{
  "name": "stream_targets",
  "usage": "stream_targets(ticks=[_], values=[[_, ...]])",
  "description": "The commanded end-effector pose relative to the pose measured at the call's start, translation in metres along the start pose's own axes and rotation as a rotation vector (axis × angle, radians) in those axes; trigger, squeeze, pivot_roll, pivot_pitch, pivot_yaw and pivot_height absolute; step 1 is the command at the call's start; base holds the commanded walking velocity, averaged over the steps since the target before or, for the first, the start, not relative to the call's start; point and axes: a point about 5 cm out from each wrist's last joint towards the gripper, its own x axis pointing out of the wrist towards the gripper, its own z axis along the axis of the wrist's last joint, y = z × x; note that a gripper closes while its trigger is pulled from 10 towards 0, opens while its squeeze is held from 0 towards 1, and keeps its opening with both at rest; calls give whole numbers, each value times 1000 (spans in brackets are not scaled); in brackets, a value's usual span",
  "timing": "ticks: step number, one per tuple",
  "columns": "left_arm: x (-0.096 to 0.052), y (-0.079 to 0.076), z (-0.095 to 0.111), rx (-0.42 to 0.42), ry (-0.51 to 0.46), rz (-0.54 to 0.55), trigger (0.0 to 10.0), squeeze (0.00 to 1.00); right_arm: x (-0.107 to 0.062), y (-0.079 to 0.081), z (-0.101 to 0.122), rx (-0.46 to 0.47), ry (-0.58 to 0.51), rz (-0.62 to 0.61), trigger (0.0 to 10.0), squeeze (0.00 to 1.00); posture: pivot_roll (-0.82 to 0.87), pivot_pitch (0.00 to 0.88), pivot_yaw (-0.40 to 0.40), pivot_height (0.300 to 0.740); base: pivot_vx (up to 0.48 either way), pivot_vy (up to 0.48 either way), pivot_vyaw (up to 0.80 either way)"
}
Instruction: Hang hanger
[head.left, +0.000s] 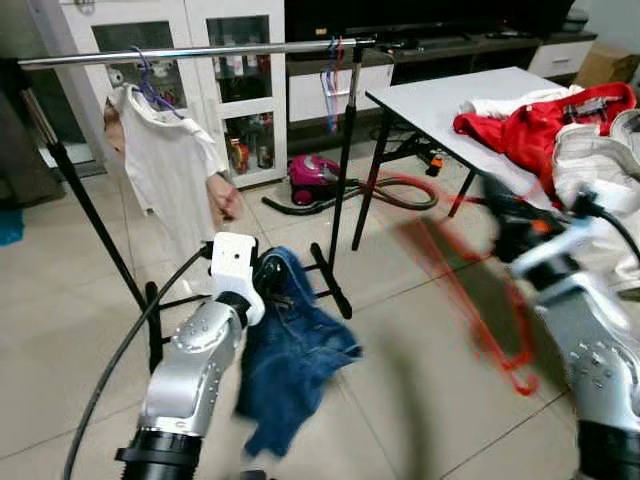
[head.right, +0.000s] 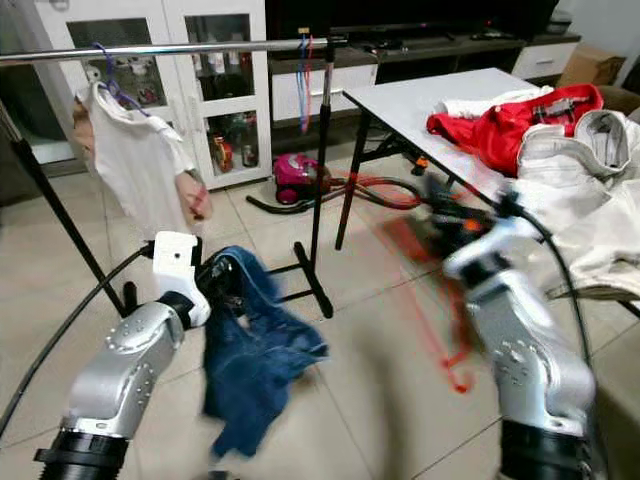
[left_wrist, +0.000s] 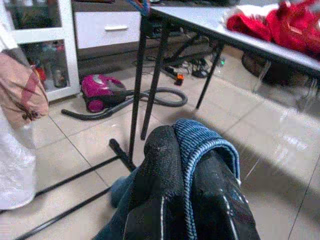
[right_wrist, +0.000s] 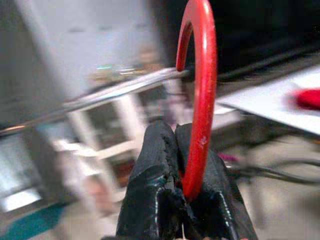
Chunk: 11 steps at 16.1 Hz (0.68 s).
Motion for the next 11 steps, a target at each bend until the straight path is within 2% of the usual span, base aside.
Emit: stream_targets(ticks=[1,2,3,6,8,9,10,11], values=[[4,-10,6,45,-12,-51,10000,0,-8,-2,3,-39,3,-44,10000,0,-26,0,27,740,0,0,0],[2,-10,2,72,6,-43,10000,0,-23,0,-7,-184,76,-61,10000,0,-33,0,37,740,0,0,0],[0,-9,-1,88,15,-27,10000,0,-33,2,-16,-252,133,-64,10000,0,-37,0,44,740,0,0,0],[-3,-18,-6,75,19,-58,10000,0,-54,-8,-37,-304,187,-224,10000,0,-47,0,56,740,0,0,0],[-5,-22,-7,86,19,-76,10000,0,-61,-13,-39,-312,199,-292,10000,0,-53,0,59,740,0,0,0],[-7,-24,-6,77,8,-78,10000,0,-72,-18,-45,-322,226,-366,10000,0,-60,0,64,740,0,0,-800],[-7,-23,-6,78,5,-77,10000,0,-75,-17,-47,-329,229,-372,10000,0,-61,0,65,740,0,0,-800],[-7,-22,-5,74,0,-70,10000,0,-87,-14,-53,-366,263,-385,10000,0,-74,0,70,740,0,0,-800]])
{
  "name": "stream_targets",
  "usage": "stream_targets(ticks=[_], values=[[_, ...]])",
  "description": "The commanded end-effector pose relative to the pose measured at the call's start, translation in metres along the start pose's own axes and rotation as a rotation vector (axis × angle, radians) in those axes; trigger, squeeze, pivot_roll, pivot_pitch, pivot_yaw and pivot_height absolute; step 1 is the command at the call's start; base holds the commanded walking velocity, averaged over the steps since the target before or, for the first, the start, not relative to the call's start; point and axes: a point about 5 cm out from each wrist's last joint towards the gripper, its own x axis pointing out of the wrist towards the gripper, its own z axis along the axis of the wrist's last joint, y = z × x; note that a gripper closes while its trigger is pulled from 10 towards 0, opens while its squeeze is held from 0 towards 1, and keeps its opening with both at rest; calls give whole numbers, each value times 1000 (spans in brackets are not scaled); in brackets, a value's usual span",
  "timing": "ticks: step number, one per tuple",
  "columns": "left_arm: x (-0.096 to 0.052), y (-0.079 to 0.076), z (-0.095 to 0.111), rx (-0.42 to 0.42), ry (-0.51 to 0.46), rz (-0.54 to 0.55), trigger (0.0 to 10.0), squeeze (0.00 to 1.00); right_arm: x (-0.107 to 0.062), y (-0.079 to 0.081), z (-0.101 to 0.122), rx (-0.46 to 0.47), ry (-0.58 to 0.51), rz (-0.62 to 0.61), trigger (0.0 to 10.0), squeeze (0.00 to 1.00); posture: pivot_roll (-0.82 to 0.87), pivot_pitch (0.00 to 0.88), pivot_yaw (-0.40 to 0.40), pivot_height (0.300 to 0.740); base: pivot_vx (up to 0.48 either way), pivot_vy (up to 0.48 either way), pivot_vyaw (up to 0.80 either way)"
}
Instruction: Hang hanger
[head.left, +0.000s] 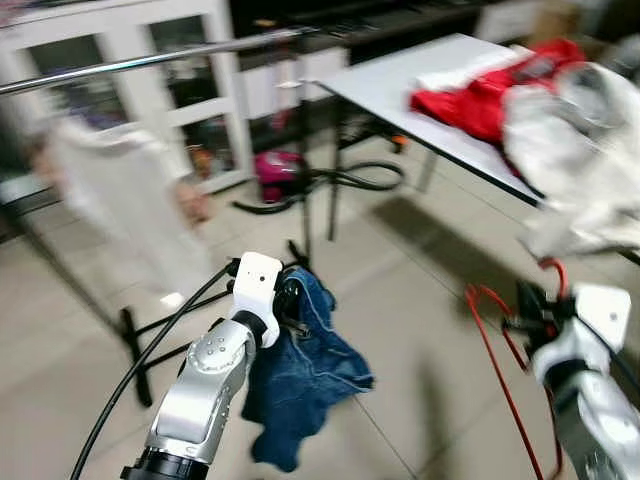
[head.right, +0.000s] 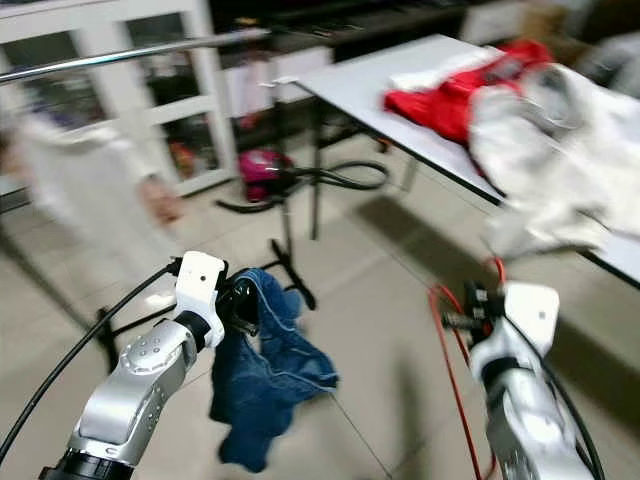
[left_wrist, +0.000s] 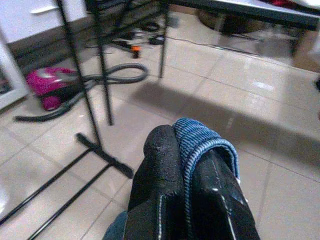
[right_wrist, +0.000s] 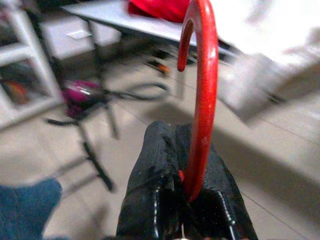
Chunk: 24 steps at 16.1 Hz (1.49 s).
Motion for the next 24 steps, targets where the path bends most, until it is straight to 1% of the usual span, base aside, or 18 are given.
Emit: stream_targets(ticks=[1,2,5,6,8,9,10,11,12,14,16,18,21,22,23,24], values=[[1,-1,11,1,-50,-10,10000,0,-5,2,2,-37,-9,-21,10000,0,-81,0,70,740,0,0,-800],[1,-2,10,2,-50,-11,10000,0,-6,-1,2,-43,-2,-30,10000,0,-86,0,70,740,0,0,-800],[-1,-10,6,7,-55,-31,10000,0,-15,-14,-3,-85,33,-69,10000,0,-124,9,66,740,0,0,-800],[-1,-9,5,5,-55,-27,10000,0,-18,-16,-7,-95,55,-81,10000,0,-139,21,68,740,0,0,-800],[-1,-6,4,15,-52,-21,10000,0,-20,-14,-15,-72,91,-83,10000,0,-121,20,43,740,0,0,-800],[-1,-3,6,37,-61,-6,10000,0,-19,-14,-21,-35,113,-104,10000,0,-100,19,36,740,0,0,-800],[-4,-1,13,39,-81,20,10000,0,-14,-13,-24,15,128,-127,10000,0,-90,30,33,740,0,0,-800],[-5,1,14,29,-88,21,10000,0,-11,-11,-27,5,134,-131,10000,0,-83,28,34,740,0,0,-800],[-5,1,13,39,-83,18,10000,0,-11,-10,-28,13,140,-134,10000,0,-78,29,38,740,0,0,-800],[-4,3,15,55,-76,12,10000,0,-9,-5,-29,37,144,-133,10000,0,-67,42,56,740,0,396,-800],[-2,5,20,67,-79,2,10000,0,-13,-1,-34,52,161,-143,10000,0,-54,50,67,740,0,472,-800],[-2,8,21,79,-73,-3,10000,0,-15,3,-36,65,165,-152,10000,0,-53,57,81,740,0,471,-800],[1,5,23,89,-70,-31,10000,0,-19,6,-38,68,169,-164,10000,0,-59,52,97,740,0,465,-800],[2,3,24,110,-76,-39,10000,0,-20,6,-37,68,168,-170,10000,0,-62,51,97,740,0,0,-800],[3,-1,24,157,-68,-66,10000,0,-20,5,-38,68,169,-175,10000,0,-65,49,99,740,0,-480,-800],[4,-3,24,178,-62,-72,10000,0,-21,6,-38,68,168,-176,10000,0,-68,47,104,740,0,-480,-800]])
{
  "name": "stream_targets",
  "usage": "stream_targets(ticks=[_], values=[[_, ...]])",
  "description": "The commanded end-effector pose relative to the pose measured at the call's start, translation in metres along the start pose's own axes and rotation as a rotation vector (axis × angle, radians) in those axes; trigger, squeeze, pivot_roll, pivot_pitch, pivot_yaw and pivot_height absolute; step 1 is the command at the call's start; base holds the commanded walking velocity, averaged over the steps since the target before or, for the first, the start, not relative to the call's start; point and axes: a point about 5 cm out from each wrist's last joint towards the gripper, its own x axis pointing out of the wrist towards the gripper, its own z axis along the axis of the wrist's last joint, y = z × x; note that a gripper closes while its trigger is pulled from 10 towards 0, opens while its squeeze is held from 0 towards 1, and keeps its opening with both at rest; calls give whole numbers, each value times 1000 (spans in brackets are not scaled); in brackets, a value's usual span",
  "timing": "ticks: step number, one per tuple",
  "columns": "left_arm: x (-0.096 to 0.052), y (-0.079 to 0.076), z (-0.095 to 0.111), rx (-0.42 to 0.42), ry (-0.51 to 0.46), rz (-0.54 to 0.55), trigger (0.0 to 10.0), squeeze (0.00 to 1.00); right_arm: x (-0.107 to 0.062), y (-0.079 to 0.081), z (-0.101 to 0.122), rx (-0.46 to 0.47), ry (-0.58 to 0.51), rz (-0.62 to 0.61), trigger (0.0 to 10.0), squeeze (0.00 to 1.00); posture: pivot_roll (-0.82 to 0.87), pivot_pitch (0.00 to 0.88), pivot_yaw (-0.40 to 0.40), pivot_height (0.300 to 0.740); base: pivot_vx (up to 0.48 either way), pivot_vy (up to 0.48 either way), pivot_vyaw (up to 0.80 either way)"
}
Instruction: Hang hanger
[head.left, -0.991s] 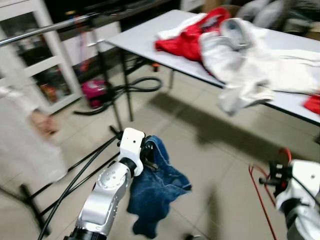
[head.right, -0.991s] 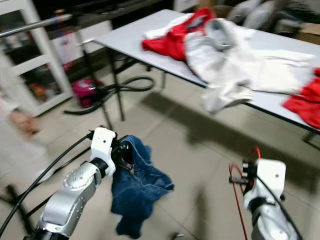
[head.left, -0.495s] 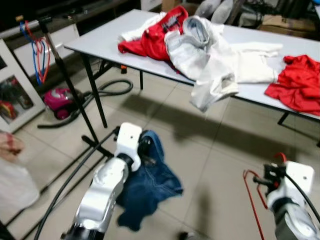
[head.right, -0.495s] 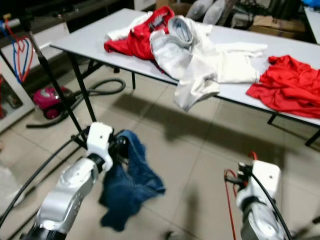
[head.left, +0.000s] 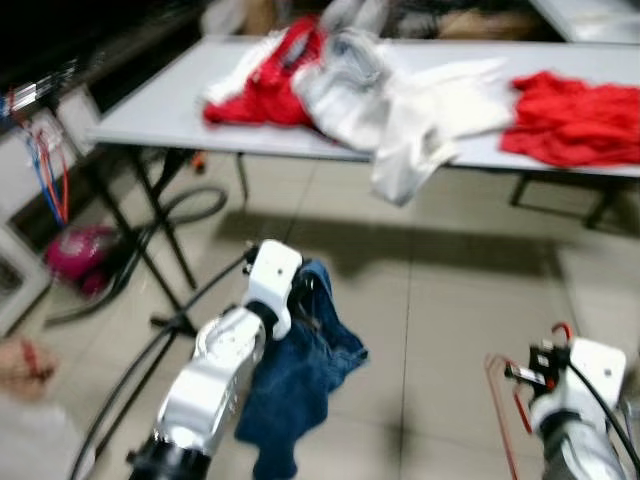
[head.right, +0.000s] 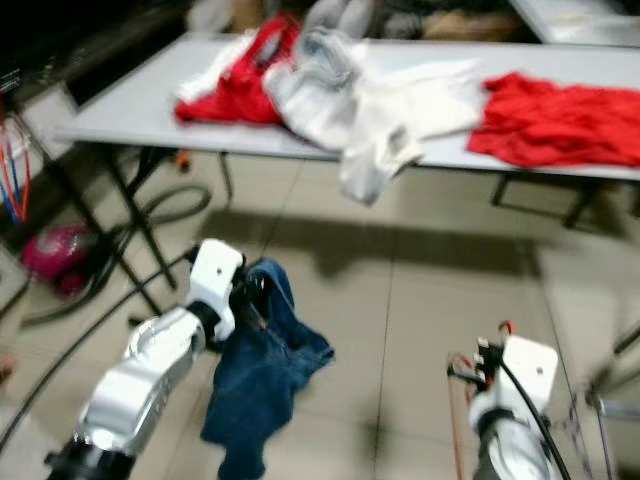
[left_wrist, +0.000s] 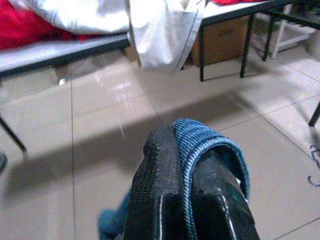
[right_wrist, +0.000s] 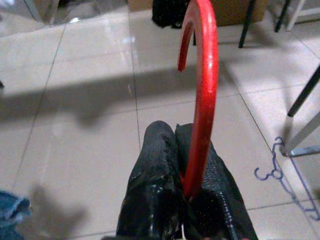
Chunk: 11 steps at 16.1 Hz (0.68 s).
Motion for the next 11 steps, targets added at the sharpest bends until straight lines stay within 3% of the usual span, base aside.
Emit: stream_targets(ticks=[1,3,5,6,8,11], values=[[-1,1,0,8,-2,9,10000,0,-2,2,2,-7,-7,6,10000,0,-70,45,107,740,0,-480,-800],[1,-1,0,-4,0,6,10000,0,-1,0,3,-12,-13,3,10000,0,-71,39,115,740,0,-480,-800],[3,0,0,-77,-2,16,10000,0,1,-4,6,-26,-28,9,10000,0,-68,29,119,740,0,0,-800],[4,1,1,-62,0,19,10000,0,3,-4,11,-47,-56,39,10000,0,-66,26,120,740,0,0,-800],[8,5,4,-57,3,38,10000,0,7,3,24,-61,-110,161,10000,0,-62,24,123,740,0,0,0],[22,24,9,-56,50,112,10000,0,4,31,43,-249,-211,483,10000,0,-60,24,135,740,0,0,0]])
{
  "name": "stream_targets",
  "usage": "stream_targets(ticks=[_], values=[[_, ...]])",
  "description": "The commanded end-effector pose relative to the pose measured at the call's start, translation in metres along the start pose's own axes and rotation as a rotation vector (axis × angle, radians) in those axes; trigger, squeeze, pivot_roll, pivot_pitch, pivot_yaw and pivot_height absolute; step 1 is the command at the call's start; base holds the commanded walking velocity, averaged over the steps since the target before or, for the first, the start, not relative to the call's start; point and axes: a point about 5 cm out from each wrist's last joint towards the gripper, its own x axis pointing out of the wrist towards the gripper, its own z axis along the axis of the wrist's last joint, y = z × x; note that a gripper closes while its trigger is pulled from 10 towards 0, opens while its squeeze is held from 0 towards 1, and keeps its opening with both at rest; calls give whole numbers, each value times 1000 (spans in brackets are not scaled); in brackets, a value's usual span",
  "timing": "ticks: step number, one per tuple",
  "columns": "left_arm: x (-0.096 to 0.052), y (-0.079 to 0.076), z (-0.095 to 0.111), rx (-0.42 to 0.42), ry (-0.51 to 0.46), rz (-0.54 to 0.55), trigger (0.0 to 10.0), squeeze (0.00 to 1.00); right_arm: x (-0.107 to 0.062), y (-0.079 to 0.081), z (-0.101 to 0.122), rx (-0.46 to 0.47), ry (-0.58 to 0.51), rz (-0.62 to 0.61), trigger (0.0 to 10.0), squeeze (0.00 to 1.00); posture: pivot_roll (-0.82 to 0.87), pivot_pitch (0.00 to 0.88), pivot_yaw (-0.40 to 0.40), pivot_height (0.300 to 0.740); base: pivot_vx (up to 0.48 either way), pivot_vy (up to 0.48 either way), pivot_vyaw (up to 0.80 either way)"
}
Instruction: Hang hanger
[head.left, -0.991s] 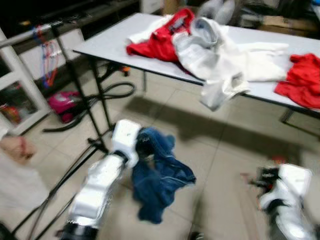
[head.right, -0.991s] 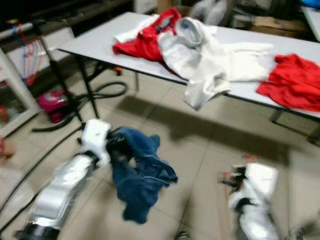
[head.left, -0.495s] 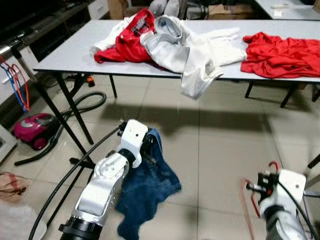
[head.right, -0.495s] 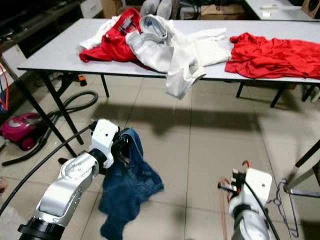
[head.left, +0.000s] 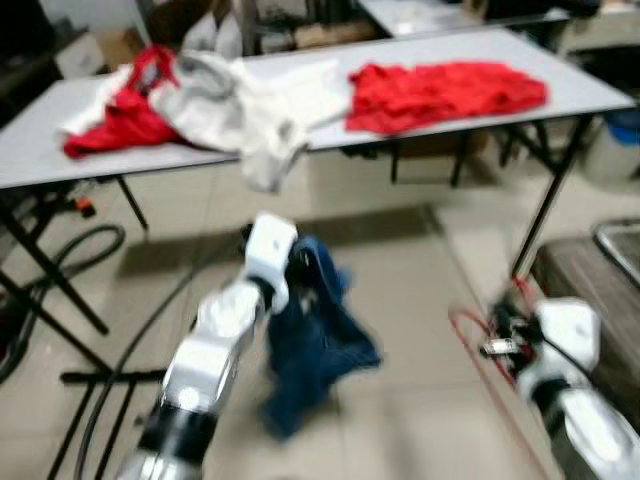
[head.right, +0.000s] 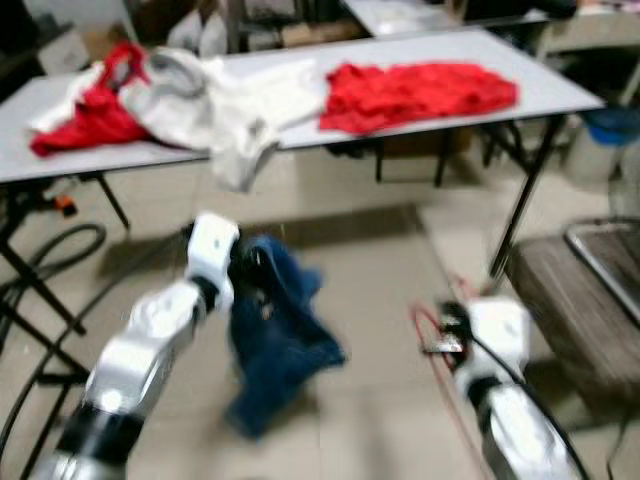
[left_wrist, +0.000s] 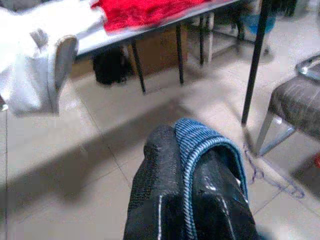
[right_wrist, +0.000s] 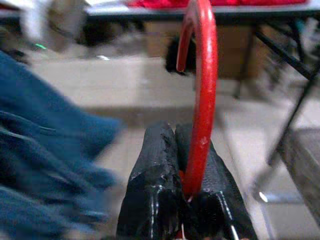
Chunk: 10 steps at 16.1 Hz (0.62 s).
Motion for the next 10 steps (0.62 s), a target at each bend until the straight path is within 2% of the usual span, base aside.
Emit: stream_targets(ticks=[1,3,4,5,6,8,10], values=[[6,18,5,-2,43,95,10000,0,0,14,16,7,-83,153,10000,0,-56,20,128,740,0,0,0],[12,35,4,0,101,189,10000,0,-4,28,31,42,-147,367,10000,0,-45,15,108,740,0,0,0],[15,40,4,-15,117,216,10000,0,-8,32,31,18,-138,453,10000,0,-44,15,100,740,0,0,0],[16,42,5,-23,119,222,10000,0,-10,33,31,11,-132,493,10000,0,-45,15,99,740,0,0,0],[19,43,9,-40,109,215,10000,0,-14,34,33,7,-123,583,10000,0,-50,22,84,740,0,0,0],[23,44,15,-4,98,193,10000,0,-17,31,38,11,-105,696,10000,0,-54,28,58,740,0,0,0],[25,40,25,85,59,125,10000,0,-15,25,46,22,-97,758,10000,0,-51,32,16,740,0,0,0]])
